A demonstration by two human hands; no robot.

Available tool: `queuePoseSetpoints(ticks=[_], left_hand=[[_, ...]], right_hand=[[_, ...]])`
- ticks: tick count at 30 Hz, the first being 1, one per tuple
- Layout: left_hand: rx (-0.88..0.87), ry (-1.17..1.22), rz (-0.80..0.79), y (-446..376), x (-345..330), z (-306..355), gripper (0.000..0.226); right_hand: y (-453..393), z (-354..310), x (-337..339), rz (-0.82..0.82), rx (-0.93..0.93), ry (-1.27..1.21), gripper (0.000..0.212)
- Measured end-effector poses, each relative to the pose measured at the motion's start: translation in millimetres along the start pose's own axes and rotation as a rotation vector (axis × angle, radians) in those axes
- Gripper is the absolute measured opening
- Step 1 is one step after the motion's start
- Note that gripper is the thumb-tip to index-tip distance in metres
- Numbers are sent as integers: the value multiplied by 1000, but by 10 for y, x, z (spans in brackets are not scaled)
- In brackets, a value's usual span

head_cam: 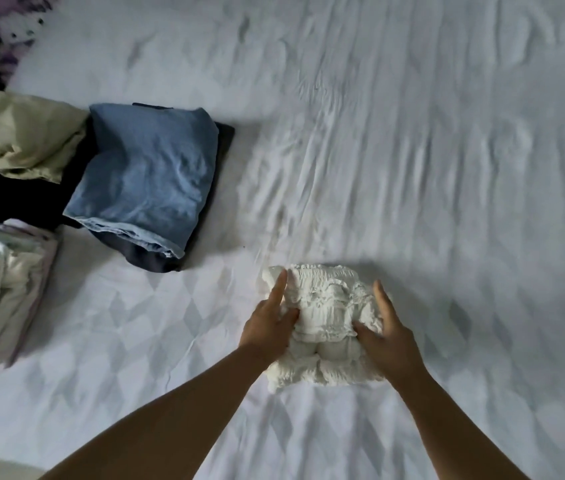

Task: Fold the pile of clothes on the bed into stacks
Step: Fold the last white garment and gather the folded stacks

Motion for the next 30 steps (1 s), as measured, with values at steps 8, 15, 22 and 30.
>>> queuePoseSetpoints(ticks=[8, 15, 22, 30], left_hand=[[-189, 172, 90, 786, 563, 20, 71], [-86, 340, 354, 1345, 1709, -599, 71], [-38, 393, 600, 1696, 3058, -1504, 71], [-48, 542, 736, 1619, 4401, -2444, 67]], right_hand=[[473, -772, 116, 141, 253, 222, 71], [613, -2014, -501, 4, 516, 246, 57], [710, -3274, -1672, -76, 724, 212, 53], [616, -4606, -2958, -99, 848, 262, 55]])
Point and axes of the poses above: each hand's wrist, its own y-axis away from the middle knuckle, its own x-axis out of the back of the hand, z = x × y, the point moved 4 cm from there along -y, towards the middle knuckle, and after that the axes turned 4 degrees about x, right-handed, at the moved point
